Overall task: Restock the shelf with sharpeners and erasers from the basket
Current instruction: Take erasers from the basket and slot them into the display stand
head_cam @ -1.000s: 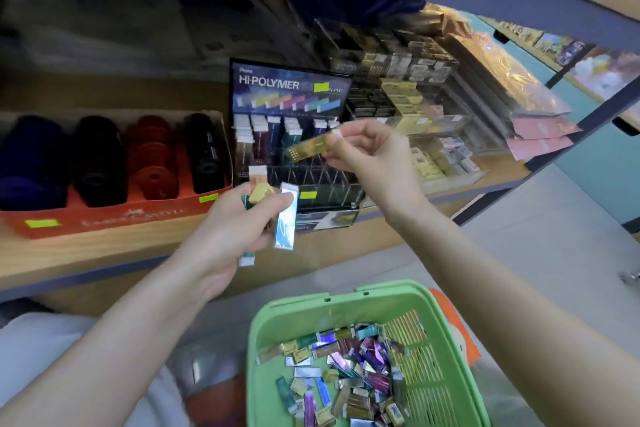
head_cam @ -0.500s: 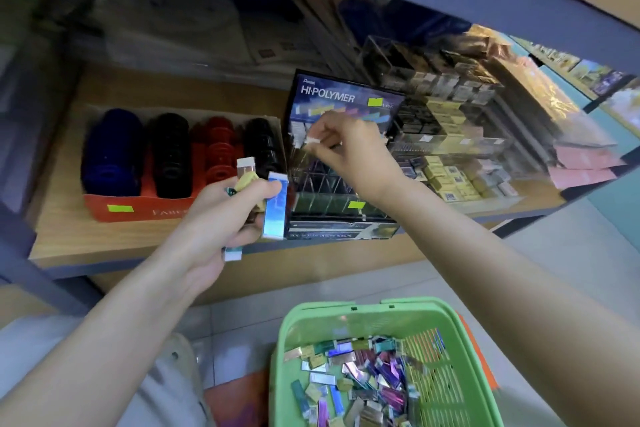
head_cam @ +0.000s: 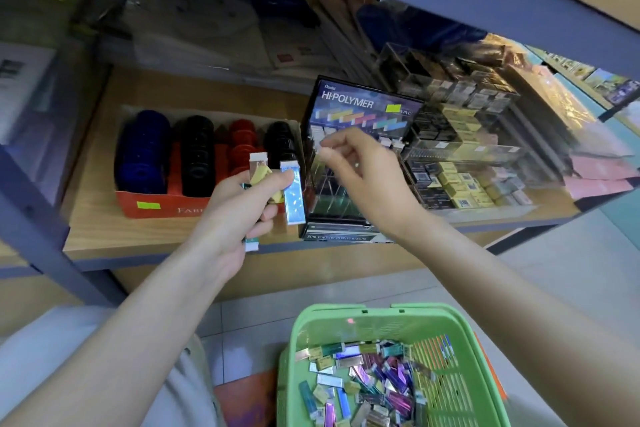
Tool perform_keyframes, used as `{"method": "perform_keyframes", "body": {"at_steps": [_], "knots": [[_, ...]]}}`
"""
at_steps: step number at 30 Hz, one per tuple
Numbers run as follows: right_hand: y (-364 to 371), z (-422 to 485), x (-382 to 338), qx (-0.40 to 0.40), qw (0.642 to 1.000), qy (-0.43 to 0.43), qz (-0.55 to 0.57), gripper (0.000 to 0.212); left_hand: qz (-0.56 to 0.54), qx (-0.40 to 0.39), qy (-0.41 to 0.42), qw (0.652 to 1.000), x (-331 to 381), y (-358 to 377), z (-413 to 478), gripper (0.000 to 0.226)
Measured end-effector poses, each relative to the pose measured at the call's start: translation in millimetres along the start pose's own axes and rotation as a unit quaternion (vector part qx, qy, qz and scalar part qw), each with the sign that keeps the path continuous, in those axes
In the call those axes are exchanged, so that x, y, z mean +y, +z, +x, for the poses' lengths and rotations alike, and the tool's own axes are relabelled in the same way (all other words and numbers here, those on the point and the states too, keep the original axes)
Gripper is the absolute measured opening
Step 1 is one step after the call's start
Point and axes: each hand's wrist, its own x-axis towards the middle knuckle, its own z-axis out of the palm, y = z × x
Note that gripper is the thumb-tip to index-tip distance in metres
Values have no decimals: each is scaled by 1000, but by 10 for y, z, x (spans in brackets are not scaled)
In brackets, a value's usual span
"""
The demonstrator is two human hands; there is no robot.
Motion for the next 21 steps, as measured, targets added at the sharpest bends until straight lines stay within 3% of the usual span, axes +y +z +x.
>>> {"method": "perform_keyframes", "body": {"at_steps": [3,6,12,17,21], "knots": [[4,-206,-108,-122,980,67,142,32,32,-24,18,999,-7,42,-11,6],[-29,-290,-117,-152,970,77,171,32,66,-60,8,996,-23,106,-38,8],[-260,-294,17,-71,976,106,179,15,57,-76,-9,995,-22,199,-53,14],[-485,-95,225,78,966,131,208,13,24,-92,-11,995,4,247,-47,10],[-439,138,392,149,974,115,124,10,-14,-78,-17,997,15,274,-25,10]]}}
